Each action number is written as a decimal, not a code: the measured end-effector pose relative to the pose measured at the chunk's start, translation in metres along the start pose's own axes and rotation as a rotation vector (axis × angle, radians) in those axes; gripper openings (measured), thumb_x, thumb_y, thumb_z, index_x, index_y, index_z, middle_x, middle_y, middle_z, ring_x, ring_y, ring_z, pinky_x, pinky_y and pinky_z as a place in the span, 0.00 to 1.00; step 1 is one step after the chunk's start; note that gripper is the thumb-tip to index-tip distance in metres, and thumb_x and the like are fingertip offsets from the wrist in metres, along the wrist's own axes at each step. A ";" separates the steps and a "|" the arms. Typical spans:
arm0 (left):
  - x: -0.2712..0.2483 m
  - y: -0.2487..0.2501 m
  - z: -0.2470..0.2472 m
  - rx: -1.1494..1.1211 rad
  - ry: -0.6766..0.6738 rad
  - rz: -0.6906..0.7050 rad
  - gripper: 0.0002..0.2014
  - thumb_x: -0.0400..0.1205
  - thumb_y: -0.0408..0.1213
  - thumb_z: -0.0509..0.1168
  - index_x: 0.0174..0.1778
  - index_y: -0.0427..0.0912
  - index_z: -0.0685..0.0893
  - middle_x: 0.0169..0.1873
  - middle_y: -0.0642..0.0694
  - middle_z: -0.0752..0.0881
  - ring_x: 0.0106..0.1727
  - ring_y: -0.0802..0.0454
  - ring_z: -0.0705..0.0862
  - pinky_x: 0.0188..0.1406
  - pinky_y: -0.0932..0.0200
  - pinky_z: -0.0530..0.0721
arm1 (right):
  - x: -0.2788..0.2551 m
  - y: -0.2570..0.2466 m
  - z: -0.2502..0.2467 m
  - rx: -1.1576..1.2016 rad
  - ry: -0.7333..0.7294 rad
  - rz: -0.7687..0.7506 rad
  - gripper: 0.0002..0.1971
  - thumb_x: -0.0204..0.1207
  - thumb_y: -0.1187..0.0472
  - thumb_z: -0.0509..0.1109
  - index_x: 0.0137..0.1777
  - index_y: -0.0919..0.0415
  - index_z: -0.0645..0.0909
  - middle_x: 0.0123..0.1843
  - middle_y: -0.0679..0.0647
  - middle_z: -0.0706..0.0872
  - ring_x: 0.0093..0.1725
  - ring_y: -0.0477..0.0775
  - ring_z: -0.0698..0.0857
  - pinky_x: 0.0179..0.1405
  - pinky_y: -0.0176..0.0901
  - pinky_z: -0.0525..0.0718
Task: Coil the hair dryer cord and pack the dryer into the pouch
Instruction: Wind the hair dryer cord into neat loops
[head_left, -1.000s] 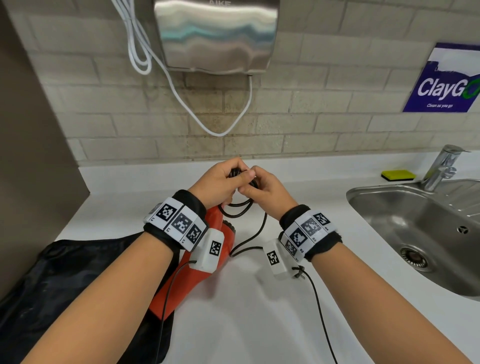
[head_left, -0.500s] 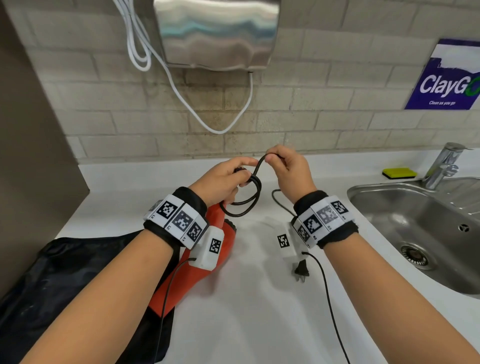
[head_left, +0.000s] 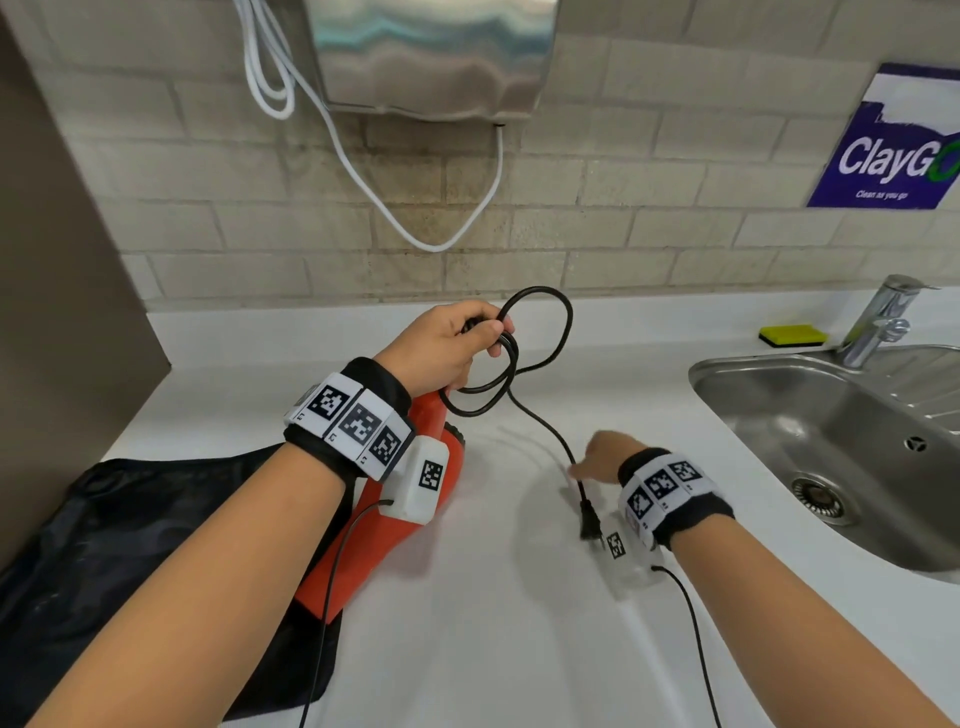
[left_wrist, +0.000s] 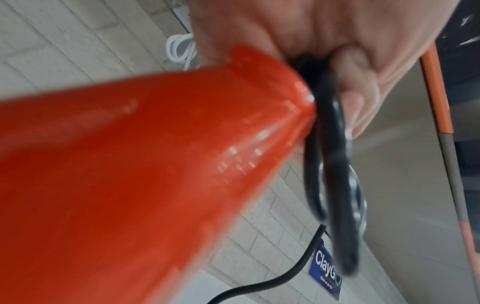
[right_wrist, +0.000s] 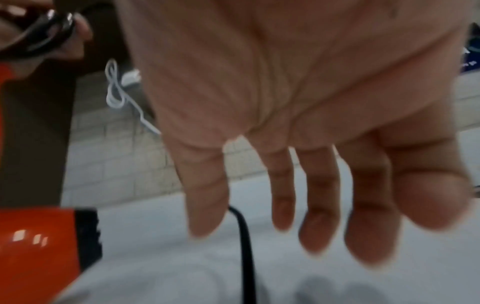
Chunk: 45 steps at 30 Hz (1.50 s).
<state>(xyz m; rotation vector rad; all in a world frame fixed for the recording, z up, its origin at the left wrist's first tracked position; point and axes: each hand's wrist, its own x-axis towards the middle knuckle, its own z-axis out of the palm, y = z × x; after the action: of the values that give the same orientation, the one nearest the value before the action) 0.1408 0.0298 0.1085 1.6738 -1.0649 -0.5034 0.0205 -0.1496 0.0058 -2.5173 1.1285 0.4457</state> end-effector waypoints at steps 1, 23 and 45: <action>0.000 0.000 0.001 -0.007 0.005 0.008 0.08 0.85 0.35 0.55 0.50 0.44 0.80 0.33 0.51 0.79 0.13 0.60 0.66 0.14 0.67 0.68 | 0.003 0.003 0.009 -0.070 -0.078 0.024 0.21 0.72 0.48 0.70 0.55 0.65 0.80 0.57 0.61 0.85 0.60 0.60 0.83 0.55 0.45 0.79; -0.001 -0.001 0.001 0.006 0.109 0.070 0.08 0.85 0.34 0.54 0.53 0.43 0.78 0.29 0.56 0.81 0.13 0.61 0.67 0.16 0.67 0.69 | -0.063 -0.069 -0.023 1.459 0.461 -0.874 0.16 0.67 0.82 0.68 0.35 0.60 0.73 0.30 0.47 0.85 0.33 0.41 0.87 0.35 0.35 0.87; -0.002 -0.006 -0.007 -0.166 0.191 0.047 0.13 0.87 0.37 0.51 0.59 0.51 0.80 0.33 0.50 0.74 0.13 0.61 0.63 0.14 0.68 0.65 | 0.022 0.003 0.033 -0.158 0.006 -0.026 0.10 0.79 0.57 0.59 0.50 0.61 0.79 0.58 0.58 0.85 0.53 0.60 0.82 0.53 0.45 0.79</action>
<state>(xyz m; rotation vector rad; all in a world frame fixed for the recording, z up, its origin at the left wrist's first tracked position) 0.1473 0.0357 0.1051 1.5142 -0.8966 -0.3825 0.0275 -0.1517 -0.0334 -2.6661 1.1009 0.5406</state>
